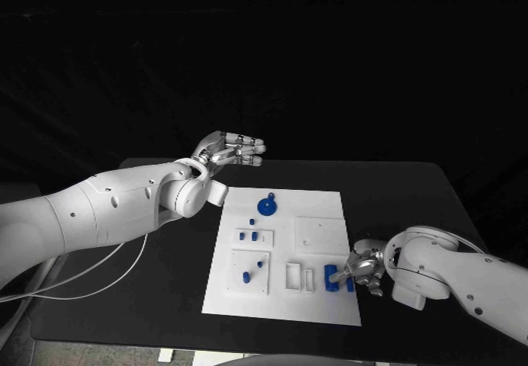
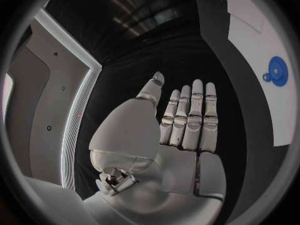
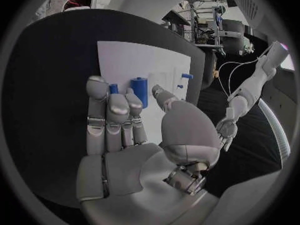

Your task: Assemble the parts on the task board

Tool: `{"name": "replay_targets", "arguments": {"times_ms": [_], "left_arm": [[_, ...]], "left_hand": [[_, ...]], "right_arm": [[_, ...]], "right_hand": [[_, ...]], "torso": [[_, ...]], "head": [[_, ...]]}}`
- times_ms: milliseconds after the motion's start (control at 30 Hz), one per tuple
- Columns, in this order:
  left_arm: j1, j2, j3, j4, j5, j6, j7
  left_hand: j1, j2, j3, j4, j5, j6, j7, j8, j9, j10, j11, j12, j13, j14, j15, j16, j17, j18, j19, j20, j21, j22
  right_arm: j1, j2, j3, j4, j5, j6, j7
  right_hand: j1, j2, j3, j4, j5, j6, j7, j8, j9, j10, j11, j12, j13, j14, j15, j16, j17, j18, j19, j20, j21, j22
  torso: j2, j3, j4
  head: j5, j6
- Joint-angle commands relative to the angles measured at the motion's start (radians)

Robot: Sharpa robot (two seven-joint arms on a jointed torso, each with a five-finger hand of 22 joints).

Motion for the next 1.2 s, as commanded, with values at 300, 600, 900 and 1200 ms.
{"name": "replay_targets", "arguments": {"times_ms": [300,600,900,1200], "left_arm": [[0.0,0.006,0.0,0.001,0.005,0.02,0.002],[0.0,0.01,0.0,0.0,0.005,0.015,-0.01],[0.0,0.009,-0.001,0.0,0.005,0.008,-0.015],[0.0,0.012,-0.001,0.0,0.005,0.008,-0.016]], "left_hand": [[-0.001,0.011,-0.011,0.003,0.0,0.012,0.005,-0.003,0.0,0.018,0.001,-0.002,0.0,0.004,0.005,-0.001,0.003,0.007,0.006,-0.001,0.0,-0.002],[-0.002,0.012,-0.013,0.006,-0.001,0.01,0.005,-0.004,-0.001,0.018,0.001,-0.002,0.0,0.005,0.004,-0.001,0.004,0.007,0.008,-0.002,0.001,-0.002],[-0.003,0.012,-0.013,0.007,-0.002,0.01,0.006,-0.004,-0.001,0.018,0.001,-0.002,0.0,0.006,0.004,-0.001,0.004,0.007,0.008,-0.002,0.001,-0.002],[-0.003,0.012,-0.013,0.007,-0.002,0.01,0.006,-0.004,-0.001,0.018,0.001,-0.002,0.0,0.006,0.004,-0.001,0.004,0.007,0.008,-0.002,0.001,-0.002]], "right_arm": [[-0.001,0.045,-0.016,-0.05,-0.007,-0.006,-0.022],[-0.001,0.082,-0.024,-0.075,-0.007,-0.038,-0.021],[-0.001,0.102,-0.03,-0.077,-0.001,-0.049,-0.018],[-0.001,0.129,-0.043,-0.095,-0.006,-0.038,-0.018]], "right_hand": [[-0.006,-0.011,-0.01,0.024,-0.006,-0.018,0.001,0.002,-0.005,-0.005,0.003,-0.013,0.0,0.004,0.0,-0.01,0.009,0.003,0.024,0.006,-0.012,0.004],[-0.006,-0.016,-0.068,0.054,-0.006,-0.026,0.002,0.002,-0.008,-0.008,0.005,-0.021,0.002,0.006,0.001,-0.015,0.02,0.003,0.028,0.006,-0.023,0.013],[0.018,-0.013,-0.103,0.09,-0.006,-0.029,0.002,0.003,-0.008,-0.007,0.005,-0.013,0.007,0.009,0.002,-0.013,0.034,0.004,0.033,0.007,-0.026,0.026],[0.028,-0.007,-0.099,0.073,-0.006,-0.03,0.003,0.003,-0.008,-0.006,0.006,-0.01,0.01,0.01,0.002,-0.01,0.04,0.004,0.034,0.007,-0.023,0.034]], "torso": [[-0.001,-0.0022,0.0006],[0.0,-0.0015,0.0014],[0.0,-0.002,-0.0013],[0.0,-0.0002,-0.0007]], "head": [[0.011,-0.003],[0.013,-0.005],[0.017,-0.005],[0.018,-0.004]]}}
